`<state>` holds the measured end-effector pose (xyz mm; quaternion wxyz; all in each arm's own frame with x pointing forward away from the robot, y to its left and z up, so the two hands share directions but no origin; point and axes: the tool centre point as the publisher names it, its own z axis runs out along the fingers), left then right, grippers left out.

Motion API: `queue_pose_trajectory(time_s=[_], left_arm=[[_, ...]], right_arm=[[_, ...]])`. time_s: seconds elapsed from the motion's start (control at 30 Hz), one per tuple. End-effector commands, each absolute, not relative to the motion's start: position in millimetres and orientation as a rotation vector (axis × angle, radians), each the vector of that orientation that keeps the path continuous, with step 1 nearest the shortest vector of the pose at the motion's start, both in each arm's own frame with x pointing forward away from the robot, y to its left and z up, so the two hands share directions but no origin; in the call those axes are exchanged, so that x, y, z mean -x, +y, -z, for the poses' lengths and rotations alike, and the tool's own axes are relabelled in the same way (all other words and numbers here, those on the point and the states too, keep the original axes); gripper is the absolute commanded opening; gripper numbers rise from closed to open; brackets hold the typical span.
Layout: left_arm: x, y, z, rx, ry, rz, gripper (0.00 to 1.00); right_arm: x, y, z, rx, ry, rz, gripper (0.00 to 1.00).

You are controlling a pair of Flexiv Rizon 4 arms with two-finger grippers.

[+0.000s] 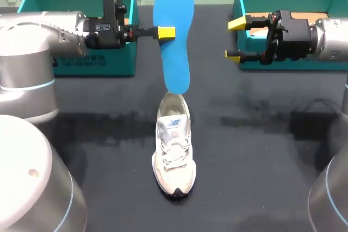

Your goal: Take the shoe out of the shoebox, open the shoe tongue, remove and reinsert the insole, then place the shoe into the shoebox

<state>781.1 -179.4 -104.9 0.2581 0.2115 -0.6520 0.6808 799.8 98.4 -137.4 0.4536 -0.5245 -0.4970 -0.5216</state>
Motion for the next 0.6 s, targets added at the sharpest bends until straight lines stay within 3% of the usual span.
queue_pose_trajectory(time_s=[0.03, 0.6], left_arm=[[-784.6, -180.5, 108.9, -0.622, -1.719, -1.804, 0.00], [-778.3, -187.6, 125.8, -1.113, -1.356, -1.446, 0.00]], right_arm=[[-799.0, 98.5, 137.3, 1.298, -1.228, 1.286, 1.00], [-799.0, 98.5, 137.3, 1.298, -1.228, 1.286, 1.00]])
